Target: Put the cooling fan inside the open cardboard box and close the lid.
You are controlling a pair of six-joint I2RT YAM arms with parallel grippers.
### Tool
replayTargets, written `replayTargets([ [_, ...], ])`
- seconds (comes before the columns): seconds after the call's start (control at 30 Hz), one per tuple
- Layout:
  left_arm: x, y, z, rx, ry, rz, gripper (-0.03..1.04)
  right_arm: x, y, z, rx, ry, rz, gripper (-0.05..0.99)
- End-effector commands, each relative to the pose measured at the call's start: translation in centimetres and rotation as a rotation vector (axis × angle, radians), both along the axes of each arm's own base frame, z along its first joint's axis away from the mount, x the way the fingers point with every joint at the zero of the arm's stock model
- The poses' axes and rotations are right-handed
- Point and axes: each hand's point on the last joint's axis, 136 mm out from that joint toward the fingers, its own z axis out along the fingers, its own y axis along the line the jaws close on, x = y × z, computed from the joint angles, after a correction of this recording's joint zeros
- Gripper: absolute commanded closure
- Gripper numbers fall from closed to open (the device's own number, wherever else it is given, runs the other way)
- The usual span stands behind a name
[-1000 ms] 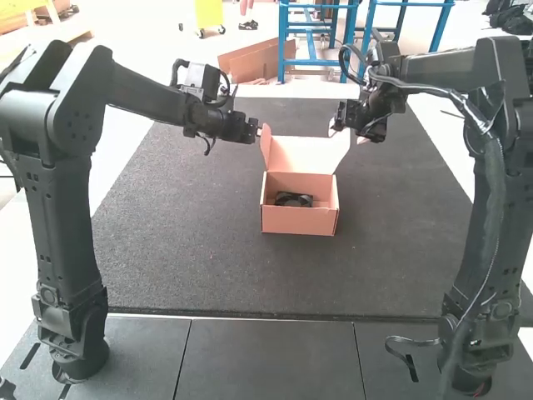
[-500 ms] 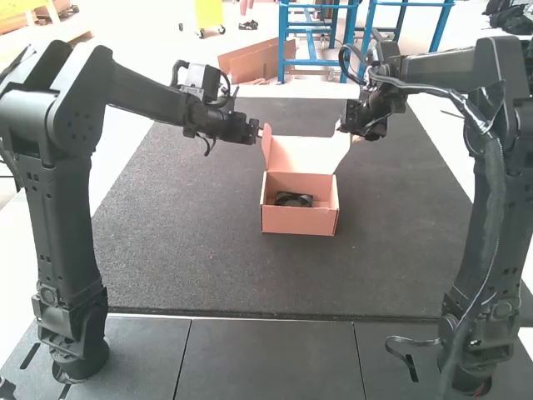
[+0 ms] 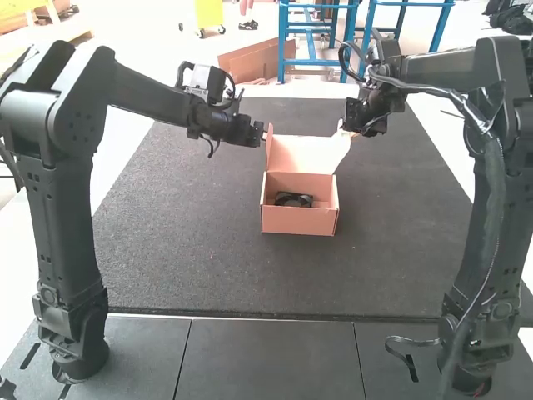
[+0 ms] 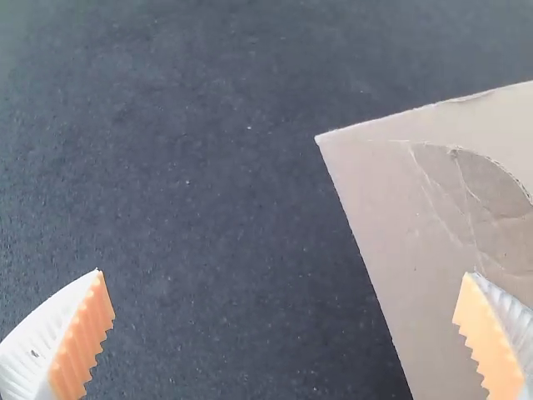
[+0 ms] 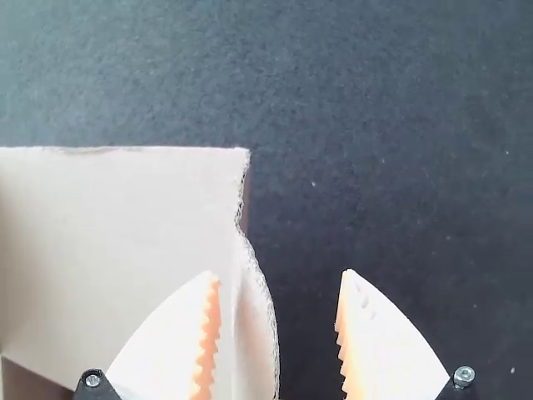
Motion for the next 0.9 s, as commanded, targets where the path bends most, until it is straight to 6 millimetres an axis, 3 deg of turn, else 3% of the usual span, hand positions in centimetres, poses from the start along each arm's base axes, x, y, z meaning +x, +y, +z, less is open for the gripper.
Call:
replayTargets([
  [0.0, 0.5, -0.7, 3.3, -0.029, -0.065, -0.016, 0.04, 0.4, -0.1, 2.9, -0.002, -0.073, 0.004, 0.61],
  [0.27, 0.6, -0.7, 3.4, -0.029, -0.070, -0.017, 0.04, 0.3, 0.5, 2.9, -0.017, -0.084, 0.027, 0.65],
  [0.43, 0.6, -0.7, 3.5, -0.029, -0.072, -0.016, 0.04, 0.4, 0.3, 3.0, -0.033, -0.093, 0.023, 0.75],
  [0.63, 0.5, -0.7, 3.6, -0.029, -0.074, -0.016, 0.04, 0.3, 0.3, 3.0, -0.033, -0.092, 0.025, 0.79],
  [0.87, 0.4, -1.1, 4.5, -0.037, -0.092, -0.023, 0.04, -0.1, 1.3, 4.0, -0.015, -0.107, 0.050, 0.90],
])
